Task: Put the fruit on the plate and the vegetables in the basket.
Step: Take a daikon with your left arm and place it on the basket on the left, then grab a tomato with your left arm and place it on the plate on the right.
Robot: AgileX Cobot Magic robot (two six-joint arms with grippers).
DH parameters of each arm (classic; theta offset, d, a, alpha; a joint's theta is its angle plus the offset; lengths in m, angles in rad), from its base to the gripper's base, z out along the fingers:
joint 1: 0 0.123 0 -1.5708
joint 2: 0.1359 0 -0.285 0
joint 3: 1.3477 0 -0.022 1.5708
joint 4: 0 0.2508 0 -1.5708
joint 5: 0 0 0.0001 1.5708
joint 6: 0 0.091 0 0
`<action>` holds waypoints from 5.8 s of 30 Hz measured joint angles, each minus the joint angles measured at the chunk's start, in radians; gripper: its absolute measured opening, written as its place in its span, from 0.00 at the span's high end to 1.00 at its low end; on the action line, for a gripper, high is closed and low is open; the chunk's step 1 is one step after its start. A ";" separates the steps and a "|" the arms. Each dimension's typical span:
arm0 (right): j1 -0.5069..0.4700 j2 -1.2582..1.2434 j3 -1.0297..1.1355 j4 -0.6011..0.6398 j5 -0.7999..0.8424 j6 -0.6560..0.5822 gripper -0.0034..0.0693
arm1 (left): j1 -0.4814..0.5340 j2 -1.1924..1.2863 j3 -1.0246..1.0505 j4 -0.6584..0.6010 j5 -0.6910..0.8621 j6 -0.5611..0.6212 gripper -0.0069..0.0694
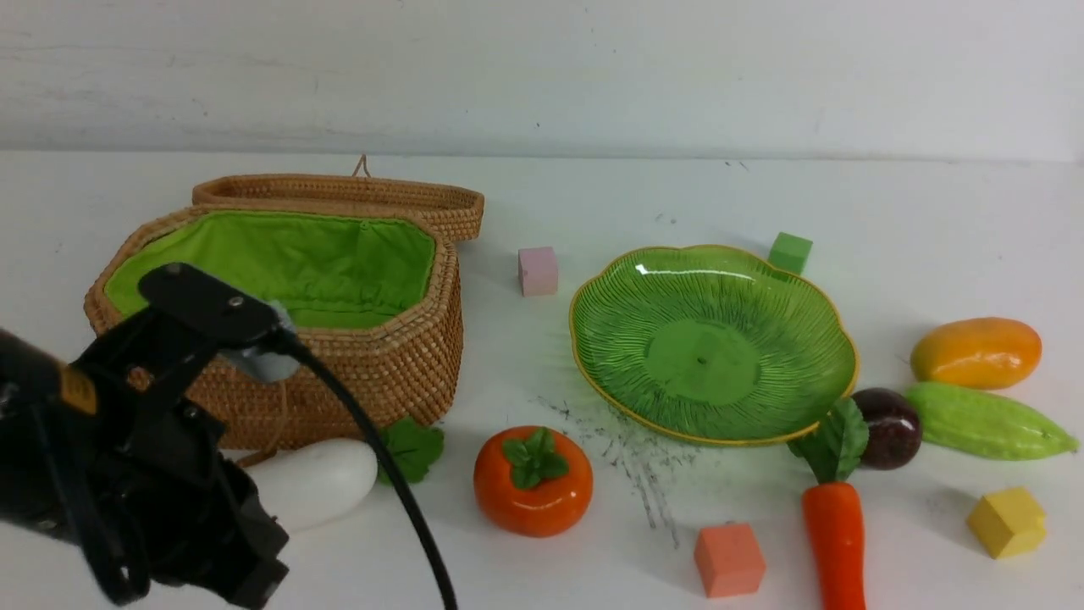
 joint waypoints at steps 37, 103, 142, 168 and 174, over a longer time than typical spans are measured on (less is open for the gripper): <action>0.000 -0.001 -0.116 0.478 0.136 -0.521 0.93 | -0.001 0.526 -0.018 0.479 -0.397 0.022 0.18; 0.000 0.001 -0.116 0.427 0.023 -0.344 0.92 | 0.122 0.242 -0.228 0.437 -0.430 -0.369 0.39; 0.000 -0.130 -0.118 0.074 0.286 -0.007 0.92 | -0.610 0.770 -0.426 0.837 -0.183 -0.748 0.17; 0.000 -0.130 -0.118 0.074 0.286 -0.007 0.92 | -0.612 0.812 -0.437 1.024 -0.165 -0.854 0.43; 0.000 -0.130 -0.118 0.074 0.286 -0.007 0.92 | -0.614 0.781 -0.436 0.982 -0.162 -0.854 0.43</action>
